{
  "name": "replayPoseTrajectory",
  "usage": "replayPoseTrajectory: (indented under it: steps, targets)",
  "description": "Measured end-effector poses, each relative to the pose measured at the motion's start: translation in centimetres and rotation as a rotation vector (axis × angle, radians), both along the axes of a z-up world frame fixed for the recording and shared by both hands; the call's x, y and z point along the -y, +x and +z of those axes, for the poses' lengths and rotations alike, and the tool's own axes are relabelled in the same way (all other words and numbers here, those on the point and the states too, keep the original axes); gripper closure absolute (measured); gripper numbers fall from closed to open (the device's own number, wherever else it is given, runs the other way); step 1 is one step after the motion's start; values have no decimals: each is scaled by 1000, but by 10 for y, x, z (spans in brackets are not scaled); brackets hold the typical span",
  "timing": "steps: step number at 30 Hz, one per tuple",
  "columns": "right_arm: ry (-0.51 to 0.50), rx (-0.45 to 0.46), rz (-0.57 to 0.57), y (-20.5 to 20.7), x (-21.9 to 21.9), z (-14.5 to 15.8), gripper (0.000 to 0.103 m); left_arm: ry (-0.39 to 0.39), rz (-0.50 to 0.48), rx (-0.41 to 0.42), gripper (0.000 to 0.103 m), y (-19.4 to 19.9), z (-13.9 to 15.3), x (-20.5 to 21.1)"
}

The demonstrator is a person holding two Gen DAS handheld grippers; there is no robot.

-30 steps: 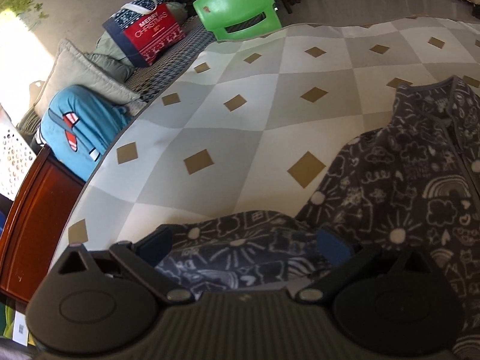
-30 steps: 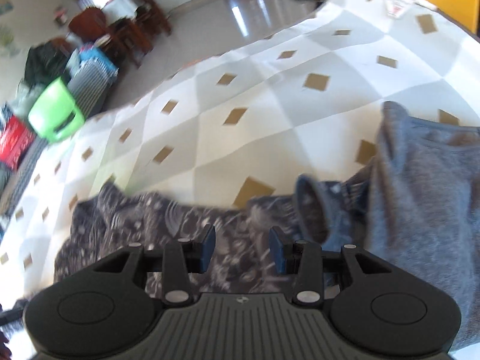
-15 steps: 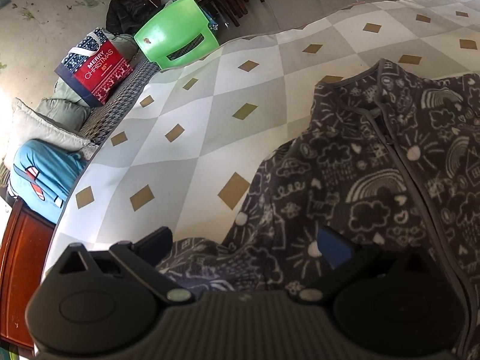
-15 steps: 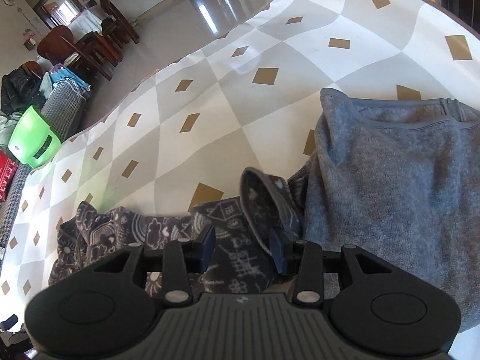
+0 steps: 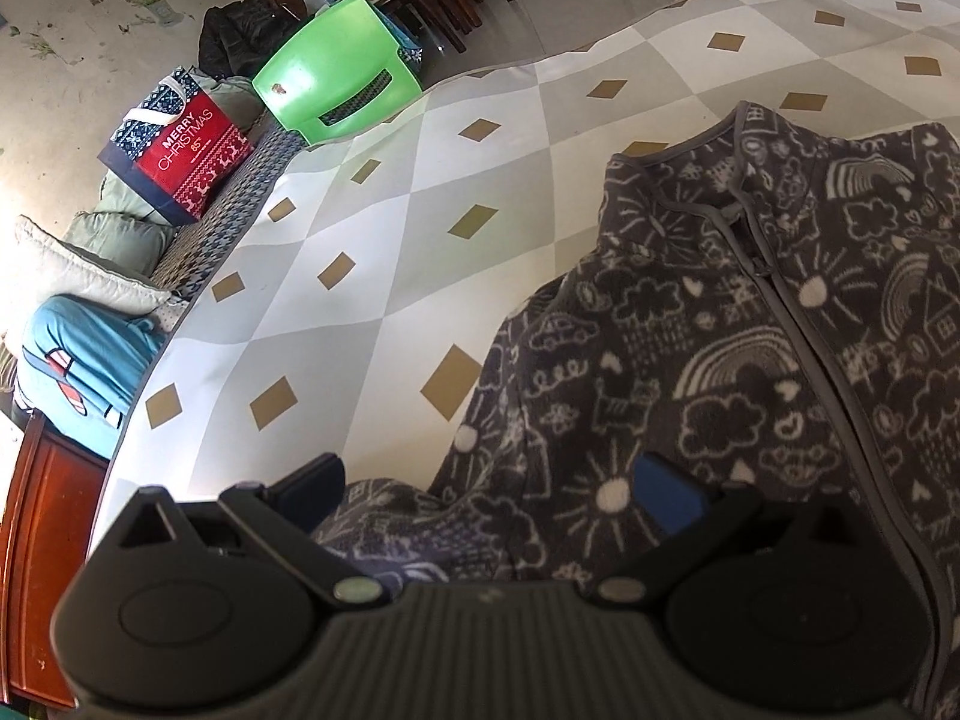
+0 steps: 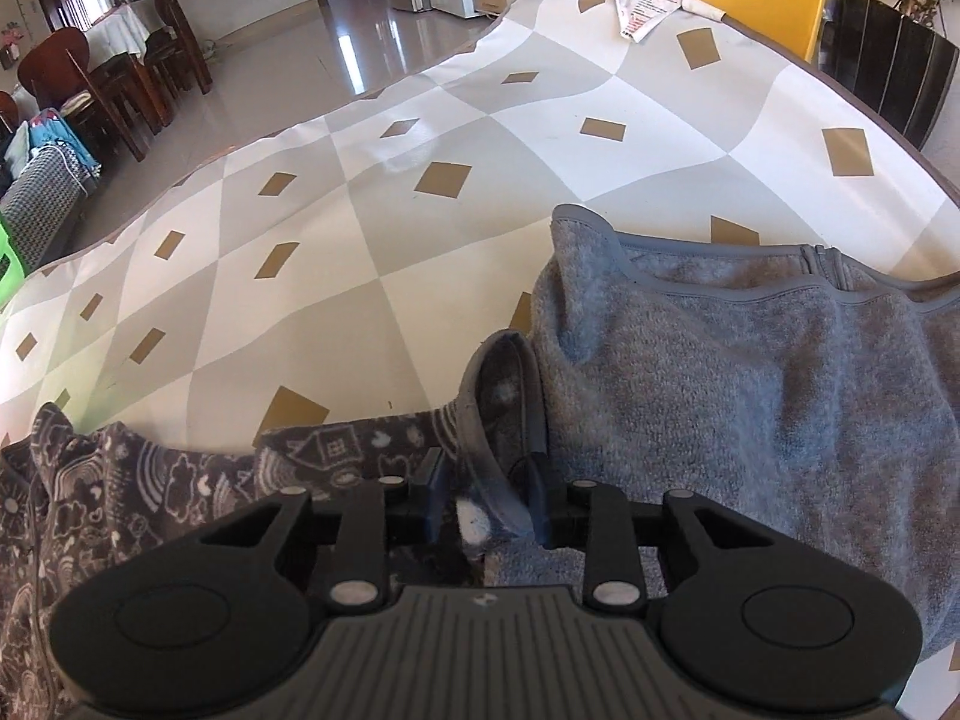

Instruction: Fold clothes

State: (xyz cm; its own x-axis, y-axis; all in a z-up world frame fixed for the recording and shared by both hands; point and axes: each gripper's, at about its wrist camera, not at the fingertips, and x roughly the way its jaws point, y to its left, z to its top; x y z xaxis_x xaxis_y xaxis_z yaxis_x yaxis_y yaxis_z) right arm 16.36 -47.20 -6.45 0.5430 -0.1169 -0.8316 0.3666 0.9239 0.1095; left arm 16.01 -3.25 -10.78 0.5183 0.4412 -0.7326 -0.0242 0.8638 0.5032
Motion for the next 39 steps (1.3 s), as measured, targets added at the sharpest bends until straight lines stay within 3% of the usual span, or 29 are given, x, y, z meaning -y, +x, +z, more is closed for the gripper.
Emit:
replayPoseTrajectory:
  steps: [7, 16, 21, 24, 27, 30, 39]
  targets:
    - [62, 60, -2, -2, -5, 12, 98, 5, 25, 1, 0, -2, 1, -11]
    - [98, 191, -17, -30, -3, 60, 98, -4, 35, 8, 0, -9, 7, -17]
    - [113, 114, 34, -27, 4, 46, 97, -15, 43, 10, 0, -11, 10, -19]
    - [62, 103, 49, -22, 3, 40, 97, -14, 45, 8, 0, -11, 10, -20]
    - [74, 109, 56, -16, 4, 37, 87, -9, 47, 1, 0, -9, 7, -20]
    - [82, 79, 57, -8, 3, 30, 87, -10, 44, -6, 0, -6, 4, -21]
    - [-31, 30, 96, 8, -8, 17, 87, -26, 27, -13, 0, -2, 1, -16]
